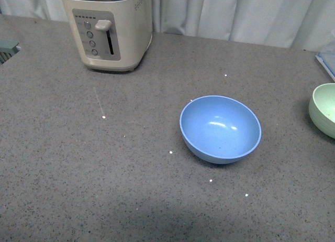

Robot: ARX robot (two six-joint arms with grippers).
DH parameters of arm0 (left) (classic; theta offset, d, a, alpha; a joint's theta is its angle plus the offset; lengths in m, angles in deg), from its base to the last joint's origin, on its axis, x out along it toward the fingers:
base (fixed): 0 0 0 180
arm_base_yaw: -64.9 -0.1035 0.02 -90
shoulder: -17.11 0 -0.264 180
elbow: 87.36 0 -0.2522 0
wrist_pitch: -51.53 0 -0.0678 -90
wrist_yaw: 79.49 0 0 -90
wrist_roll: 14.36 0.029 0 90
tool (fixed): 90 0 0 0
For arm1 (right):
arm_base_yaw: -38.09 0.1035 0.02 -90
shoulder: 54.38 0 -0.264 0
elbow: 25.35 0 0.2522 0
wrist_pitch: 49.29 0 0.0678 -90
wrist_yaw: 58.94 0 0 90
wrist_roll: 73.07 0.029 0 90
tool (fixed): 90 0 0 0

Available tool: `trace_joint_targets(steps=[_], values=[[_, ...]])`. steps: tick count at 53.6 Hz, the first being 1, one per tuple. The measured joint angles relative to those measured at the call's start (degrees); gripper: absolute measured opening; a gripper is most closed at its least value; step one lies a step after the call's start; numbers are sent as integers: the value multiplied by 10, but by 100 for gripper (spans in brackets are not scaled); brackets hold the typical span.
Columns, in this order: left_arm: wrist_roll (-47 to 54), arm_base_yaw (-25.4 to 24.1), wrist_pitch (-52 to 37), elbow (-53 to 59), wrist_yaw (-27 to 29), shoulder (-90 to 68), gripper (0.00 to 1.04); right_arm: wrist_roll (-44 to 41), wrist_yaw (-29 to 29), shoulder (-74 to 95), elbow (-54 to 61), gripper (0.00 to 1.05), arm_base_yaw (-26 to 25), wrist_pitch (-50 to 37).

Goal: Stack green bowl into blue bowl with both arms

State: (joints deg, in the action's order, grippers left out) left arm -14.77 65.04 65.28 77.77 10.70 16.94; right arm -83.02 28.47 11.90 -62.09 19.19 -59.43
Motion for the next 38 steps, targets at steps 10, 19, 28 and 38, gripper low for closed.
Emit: trace_joint_targets(steps=[10, 19, 28, 38], values=[[1, 0, 0, 0, -1, 0, 98, -68, -61, 200, -125, 96, 15, 65], [2, 0, 0, 0, -2, 0, 98, -97, -78, 268, -209, 96, 70, 122], [2, 0, 0, 0, -1, 0, 98, -110, -82, 312, -235, 96, 133, 155], [2, 0, 0, 0, -2, 0, 98, -101, -47, 382, -254, 96, 182, 170]])
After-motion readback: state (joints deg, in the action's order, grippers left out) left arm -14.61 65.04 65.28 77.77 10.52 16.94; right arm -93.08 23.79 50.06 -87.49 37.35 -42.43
